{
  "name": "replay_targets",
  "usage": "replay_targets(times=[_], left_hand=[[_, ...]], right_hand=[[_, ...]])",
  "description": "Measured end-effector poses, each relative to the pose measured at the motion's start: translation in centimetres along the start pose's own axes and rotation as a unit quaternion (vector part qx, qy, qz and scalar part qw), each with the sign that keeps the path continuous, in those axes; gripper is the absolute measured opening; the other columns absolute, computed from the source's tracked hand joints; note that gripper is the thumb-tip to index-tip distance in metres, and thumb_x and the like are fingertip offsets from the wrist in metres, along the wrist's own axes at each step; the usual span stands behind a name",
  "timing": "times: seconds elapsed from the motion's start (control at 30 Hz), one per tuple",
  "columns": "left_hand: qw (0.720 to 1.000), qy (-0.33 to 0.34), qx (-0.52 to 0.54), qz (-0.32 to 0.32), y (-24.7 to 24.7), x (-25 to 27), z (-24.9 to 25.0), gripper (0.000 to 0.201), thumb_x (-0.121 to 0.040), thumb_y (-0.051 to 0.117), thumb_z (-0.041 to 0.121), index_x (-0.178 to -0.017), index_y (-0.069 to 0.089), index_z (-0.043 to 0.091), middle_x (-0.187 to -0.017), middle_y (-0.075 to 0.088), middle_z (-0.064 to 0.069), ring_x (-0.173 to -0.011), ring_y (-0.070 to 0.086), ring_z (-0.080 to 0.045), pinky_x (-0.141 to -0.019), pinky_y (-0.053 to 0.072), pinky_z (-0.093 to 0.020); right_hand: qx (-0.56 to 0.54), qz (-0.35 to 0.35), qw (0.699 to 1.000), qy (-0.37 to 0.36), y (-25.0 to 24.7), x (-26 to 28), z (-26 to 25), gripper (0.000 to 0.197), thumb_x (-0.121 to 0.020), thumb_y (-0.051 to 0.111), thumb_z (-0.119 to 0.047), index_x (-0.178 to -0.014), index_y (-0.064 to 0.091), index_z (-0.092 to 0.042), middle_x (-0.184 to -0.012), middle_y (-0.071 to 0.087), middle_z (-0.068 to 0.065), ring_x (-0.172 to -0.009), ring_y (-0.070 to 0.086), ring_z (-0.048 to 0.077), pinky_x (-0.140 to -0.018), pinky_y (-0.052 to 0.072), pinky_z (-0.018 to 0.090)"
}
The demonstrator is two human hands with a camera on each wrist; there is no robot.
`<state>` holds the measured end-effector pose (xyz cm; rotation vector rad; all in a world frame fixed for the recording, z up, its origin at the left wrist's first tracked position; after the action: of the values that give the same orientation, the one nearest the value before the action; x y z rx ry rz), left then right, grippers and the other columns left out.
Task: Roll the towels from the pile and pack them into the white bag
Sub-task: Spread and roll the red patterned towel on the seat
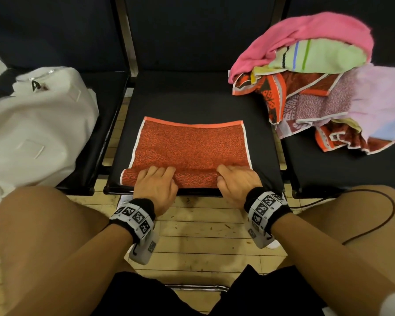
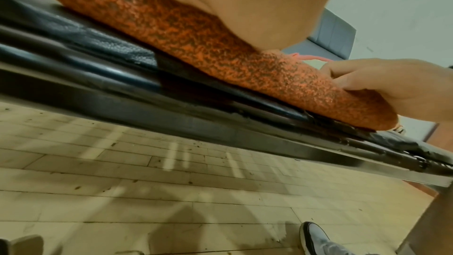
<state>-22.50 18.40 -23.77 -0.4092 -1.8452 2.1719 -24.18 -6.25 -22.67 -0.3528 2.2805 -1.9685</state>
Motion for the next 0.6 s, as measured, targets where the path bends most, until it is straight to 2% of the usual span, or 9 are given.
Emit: replay_targets(times=[0.1, 0.17, 0.23, 0.3, 0.33, 0.4, 0.43, 0.5, 0.6], left_hand=[[1.0, -0.01, -0.009, -0.022, -0.1, -0.1, -0.2, 0.05, -0.088, 0.027, 0.037, -0.122, 0.058, 0.018, -0.102, 0.067, -0.005, -0.095, 0.056, -0.03, -0.085, 0.042, -0.045], [0.999, -0.021, -0.01, -0.025, -0.2, -0.1, -0.3, 0.049, -0.088, 0.029, 0.038, -0.127, 0.056, 0.021, -0.108, 0.062, -0.006, -0.097, 0.056, -0.03, -0.085, 0.043, -0.045], [1.0, -0.028, -0.01, -0.005, -0.3, -0.1, -0.2, 0.044, -0.087, 0.04, 0.035, -0.127, 0.054, 0.025, -0.116, 0.058, -0.008, -0.103, 0.055, -0.03, -0.091, 0.043, -0.049], [0.999, -0.026, -0.017, 0.03, -0.3, -0.3, 0.1, 0.04, -0.082, 0.057, 0.024, -0.121, 0.059, 0.026, -0.121, 0.056, -0.008, -0.112, 0.051, -0.031, -0.101, 0.038, -0.054], [0.998, -0.018, -0.023, 0.046, -0.1, -0.4, 0.1, 0.039, -0.078, 0.063, 0.018, -0.116, 0.062, 0.024, -0.119, 0.058, -0.008, -0.112, 0.051, -0.031, -0.101, 0.037, -0.054], [0.998, 0.006, -0.029, 0.062, 0.2, -0.5, 0.2, 0.037, -0.074, 0.069, 0.008, -0.109, 0.066, 0.022, -0.111, 0.062, -0.005, -0.103, 0.054, -0.03, -0.09, 0.041, -0.05], [0.997, 0.015, -0.025, 0.065, 0.3, -0.5, 0.1, 0.037, -0.075, 0.07, 0.006, -0.109, 0.067, 0.02, -0.108, 0.064, -0.003, -0.099, 0.056, -0.029, -0.087, 0.043, -0.048], [0.997, 0.026, -0.015, 0.073, 0.5, -0.4, -0.1, 0.034, -0.079, 0.064, 0.006, -0.111, 0.067, 0.017, -0.108, 0.067, -0.004, -0.099, 0.061, -0.03, -0.089, 0.046, -0.047], [0.997, 0.032, 0.003, 0.075, 0.6, -0.1, 0.0, 0.034, -0.088, 0.049, 0.025, -0.114, 0.067, 0.013, -0.11, 0.068, -0.005, -0.104, 0.063, -0.032, -0.102, 0.042, -0.052]], right_hand=[[-0.051, 0.015, 0.998, 0.025, -0.3, 0.2, 0.2, 0.025, -0.096, 0.041, -0.041, -0.114, 0.046, -0.025, -0.108, 0.054, -0.004, -0.08, 0.06, 0.024, -0.066, 0.039, 0.035], [-0.062, 0.044, 0.997, 0.017, -0.1, 0.2, 0.7, 0.022, -0.095, 0.046, -0.042, -0.111, 0.048, -0.026, -0.11, 0.05, -0.004, -0.085, 0.057, 0.021, -0.066, 0.044, 0.035], [-0.05, 0.1, 0.994, -0.004, 0.3, 0.1, 1.0, 0.019, -0.094, 0.054, -0.039, -0.102, 0.057, -0.022, -0.104, 0.054, -0.002, -0.09, 0.053, 0.02, -0.07, 0.047, 0.037], [-0.018, 0.158, 0.987, -0.029, 0.9, -0.1, 1.0, 0.015, -0.093, 0.059, -0.033, -0.09, 0.064, -0.019, -0.095, 0.06, -0.001, -0.088, 0.053, 0.022, -0.076, 0.043, 0.038], [0.002, 0.173, 0.984, -0.041, 1.2, -0.1, 0.8, 0.016, -0.094, 0.057, -0.031, -0.088, 0.065, -0.018, -0.092, 0.061, -0.001, -0.086, 0.053, 0.023, -0.077, 0.041, 0.038], [0.018, 0.185, 0.981, -0.059, 1.8, 0.0, 0.3, 0.022, -0.095, 0.049, -0.027, -0.087, 0.067, -0.017, -0.09, 0.063, 0.0, -0.084, 0.054, 0.024, -0.076, 0.042, 0.038], [0.014, 0.19, 0.98, -0.064, 2.0, 0.2, 0.0, 0.022, -0.095, 0.048, -0.024, -0.089, 0.067, -0.015, -0.091, 0.064, 0.001, -0.083, 0.055, 0.025, -0.076, 0.043, 0.038], [0.003, 0.188, 0.98, -0.065, 2.0, 0.7, -0.3, 0.018, -0.093, 0.053, -0.023, -0.093, 0.068, -0.013, -0.096, 0.065, 0.002, -0.087, 0.057, 0.026, -0.077, 0.044, 0.039], [0.005, 0.148, 0.988, -0.05, 2.1, 1.3, -0.5, 0.031, -0.088, 0.061, -0.035, -0.107, 0.068, -0.011, -0.107, 0.065, 0.004, -0.1, 0.058, 0.026, -0.088, 0.047, 0.041]])
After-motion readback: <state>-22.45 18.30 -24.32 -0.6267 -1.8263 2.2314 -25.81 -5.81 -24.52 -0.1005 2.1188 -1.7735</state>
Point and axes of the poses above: each hand's wrist, its own x-axis away from the middle knuckle, its own y-axis out of the palm, z = x × y, the point moved 1 cm from there along -x, towards the middle knuckle
